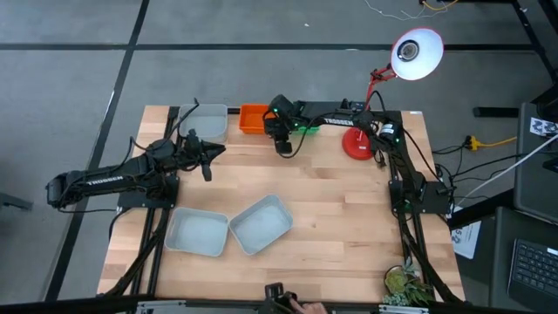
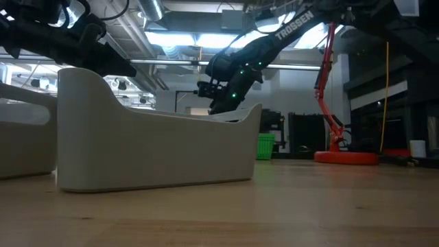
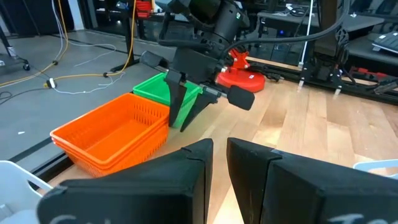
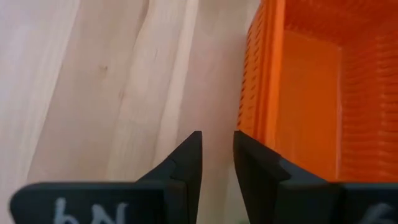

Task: Stack baskets by color
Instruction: Stack the orange bin on the top orange bin, then stack the left gray bin on the top gray bin

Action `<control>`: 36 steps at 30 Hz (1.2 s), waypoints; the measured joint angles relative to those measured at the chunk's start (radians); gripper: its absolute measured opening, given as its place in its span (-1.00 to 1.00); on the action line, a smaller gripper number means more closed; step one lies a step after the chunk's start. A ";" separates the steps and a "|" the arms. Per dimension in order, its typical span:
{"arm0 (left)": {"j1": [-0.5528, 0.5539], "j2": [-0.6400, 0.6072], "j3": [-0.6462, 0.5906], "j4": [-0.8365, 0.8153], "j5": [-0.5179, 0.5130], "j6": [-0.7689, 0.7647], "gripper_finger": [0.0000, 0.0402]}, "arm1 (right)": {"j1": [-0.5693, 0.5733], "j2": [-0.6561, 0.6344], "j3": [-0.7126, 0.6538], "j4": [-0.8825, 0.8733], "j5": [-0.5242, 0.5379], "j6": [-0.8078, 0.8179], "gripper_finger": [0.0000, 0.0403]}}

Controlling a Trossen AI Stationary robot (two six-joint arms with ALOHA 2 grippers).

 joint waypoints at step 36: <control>-0.468 0.487 0.545 -0.892 0.155 -0.082 -0.51 | 0.232 -0.960 -0.552 -0.626 -0.200 0.655 -0.55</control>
